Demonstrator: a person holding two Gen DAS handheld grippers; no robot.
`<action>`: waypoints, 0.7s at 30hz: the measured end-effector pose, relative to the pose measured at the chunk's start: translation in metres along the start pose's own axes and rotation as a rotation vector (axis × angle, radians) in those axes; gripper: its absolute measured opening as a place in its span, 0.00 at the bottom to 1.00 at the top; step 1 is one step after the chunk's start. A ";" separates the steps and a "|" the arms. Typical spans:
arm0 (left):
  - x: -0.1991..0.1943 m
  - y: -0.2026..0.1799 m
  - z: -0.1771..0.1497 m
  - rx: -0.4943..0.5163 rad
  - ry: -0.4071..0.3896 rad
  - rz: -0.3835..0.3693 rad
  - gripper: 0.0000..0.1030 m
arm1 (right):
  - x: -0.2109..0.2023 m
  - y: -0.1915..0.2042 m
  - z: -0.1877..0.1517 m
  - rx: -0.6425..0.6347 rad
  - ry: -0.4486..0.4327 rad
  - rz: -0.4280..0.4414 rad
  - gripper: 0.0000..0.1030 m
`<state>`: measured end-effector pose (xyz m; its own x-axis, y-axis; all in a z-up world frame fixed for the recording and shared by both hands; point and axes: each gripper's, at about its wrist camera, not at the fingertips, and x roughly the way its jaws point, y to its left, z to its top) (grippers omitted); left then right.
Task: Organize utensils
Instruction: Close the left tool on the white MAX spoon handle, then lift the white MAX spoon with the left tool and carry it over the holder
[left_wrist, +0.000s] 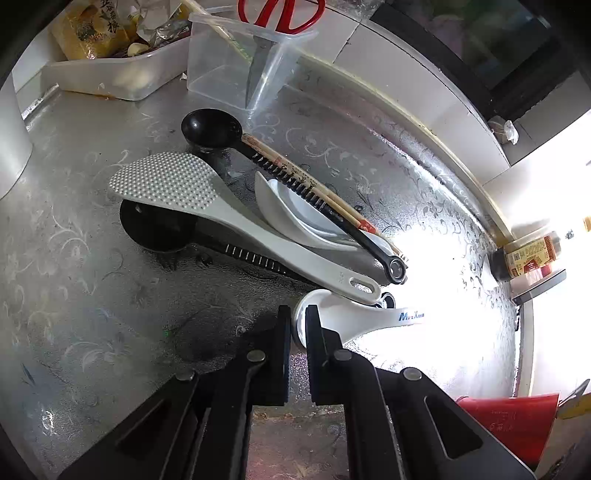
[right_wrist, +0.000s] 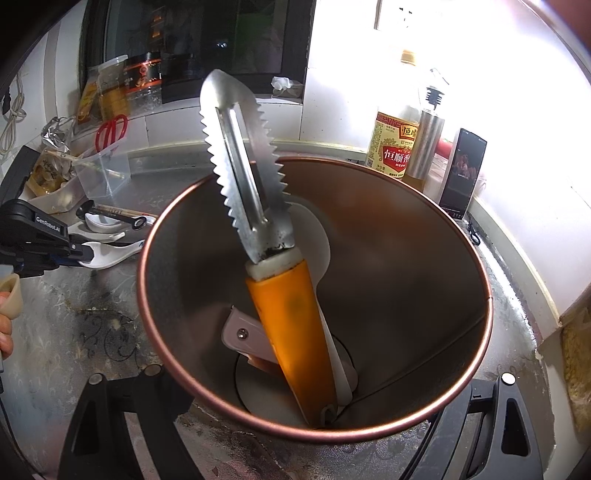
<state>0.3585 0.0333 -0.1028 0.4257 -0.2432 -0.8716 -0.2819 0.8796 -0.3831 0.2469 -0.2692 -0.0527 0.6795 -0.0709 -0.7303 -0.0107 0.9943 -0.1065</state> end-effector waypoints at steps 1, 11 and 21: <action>-0.001 0.002 -0.001 0.000 -0.002 -0.002 0.06 | 0.000 0.000 0.000 0.000 0.000 0.001 0.89; -0.007 0.012 -0.015 0.006 -0.013 0.003 0.06 | 0.000 -0.001 0.000 -0.002 0.001 -0.001 0.89; -0.048 0.012 -0.024 0.067 -0.131 0.021 0.05 | -0.001 0.001 -0.001 -0.012 0.002 0.003 0.89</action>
<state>0.3142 0.0464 -0.0725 0.5302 -0.1731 -0.8300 -0.2353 0.9104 -0.3402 0.2452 -0.2680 -0.0531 0.6778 -0.0681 -0.7320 -0.0219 0.9934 -0.1127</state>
